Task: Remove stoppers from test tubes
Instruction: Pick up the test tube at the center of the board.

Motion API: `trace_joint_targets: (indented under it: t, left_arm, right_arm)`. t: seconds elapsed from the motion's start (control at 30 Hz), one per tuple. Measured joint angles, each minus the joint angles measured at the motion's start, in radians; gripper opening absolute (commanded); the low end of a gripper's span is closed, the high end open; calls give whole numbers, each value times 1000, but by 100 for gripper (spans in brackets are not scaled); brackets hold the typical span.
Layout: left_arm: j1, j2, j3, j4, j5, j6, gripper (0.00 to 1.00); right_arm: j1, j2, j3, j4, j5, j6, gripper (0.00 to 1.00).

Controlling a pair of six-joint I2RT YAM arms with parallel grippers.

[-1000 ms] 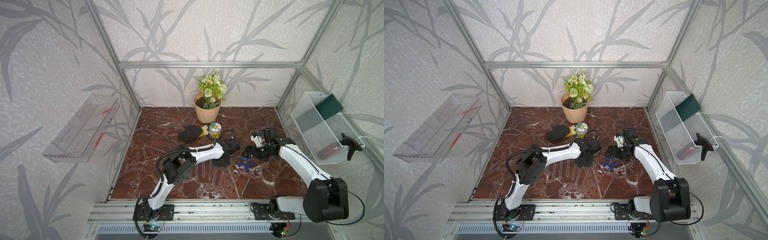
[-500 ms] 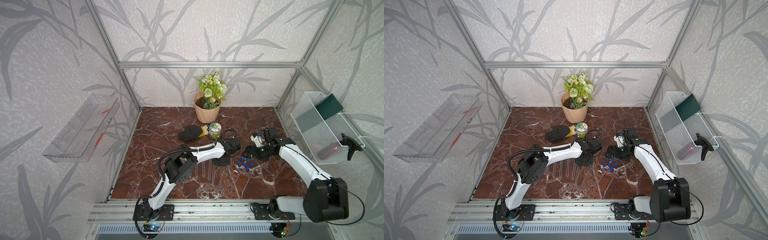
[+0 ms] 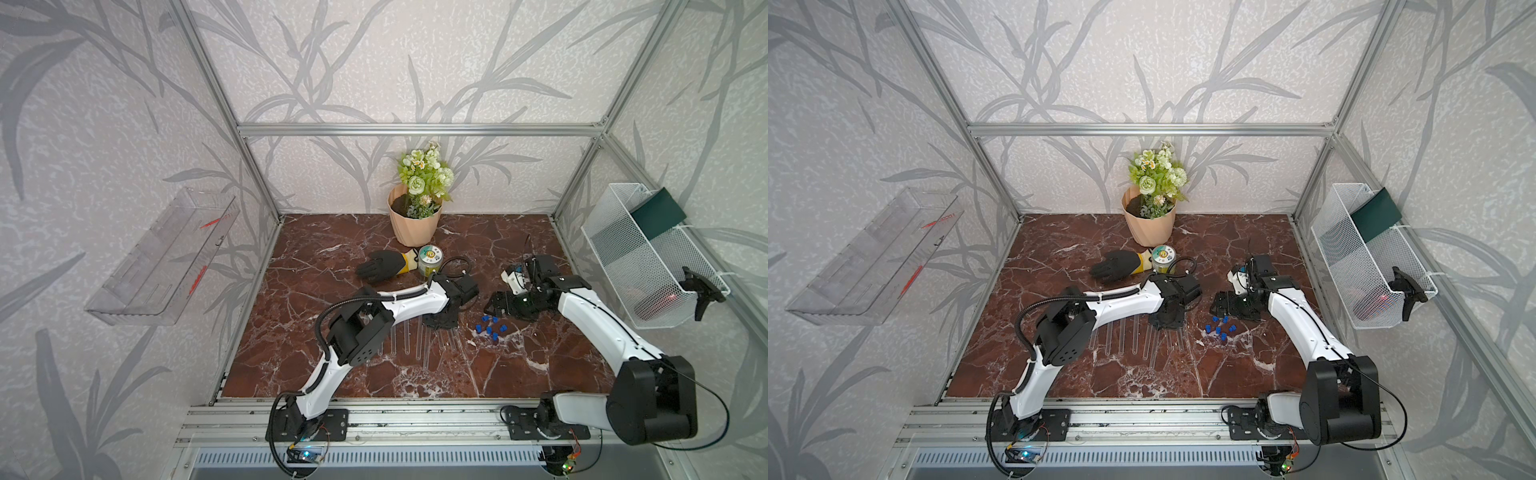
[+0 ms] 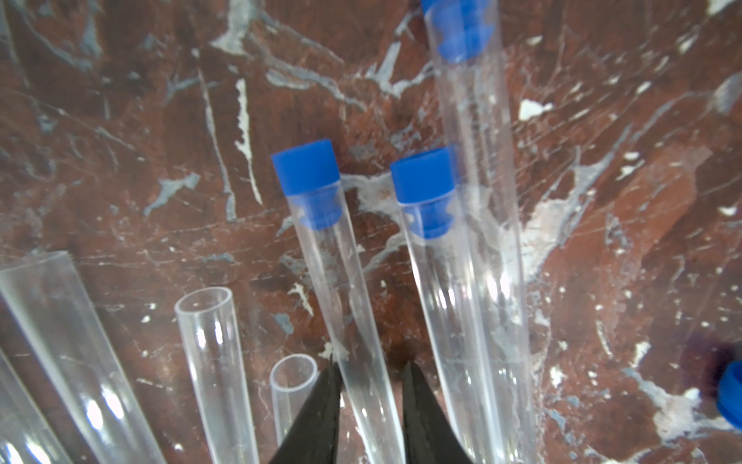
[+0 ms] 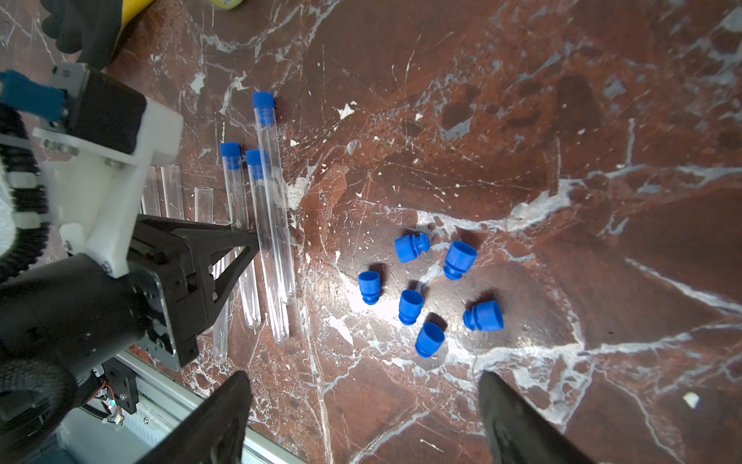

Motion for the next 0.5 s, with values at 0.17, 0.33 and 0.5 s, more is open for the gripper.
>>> trace_joint_targets:
  t: [0.17, 0.33, 0.5]
  left_arm:
    - [8, 0, 0, 1, 0, 3, 20]
    - [13, 0, 0, 2, 1, 2, 17]
    - [14, 0, 0, 4, 5, 0, 14]
  right_arm:
    - [0, -5, 0, -1, 8, -3, 89]
    - [0, -11, 0, -3, 9, -4, 89]
    - [-2, -11, 0, -3, 13, -6, 89]
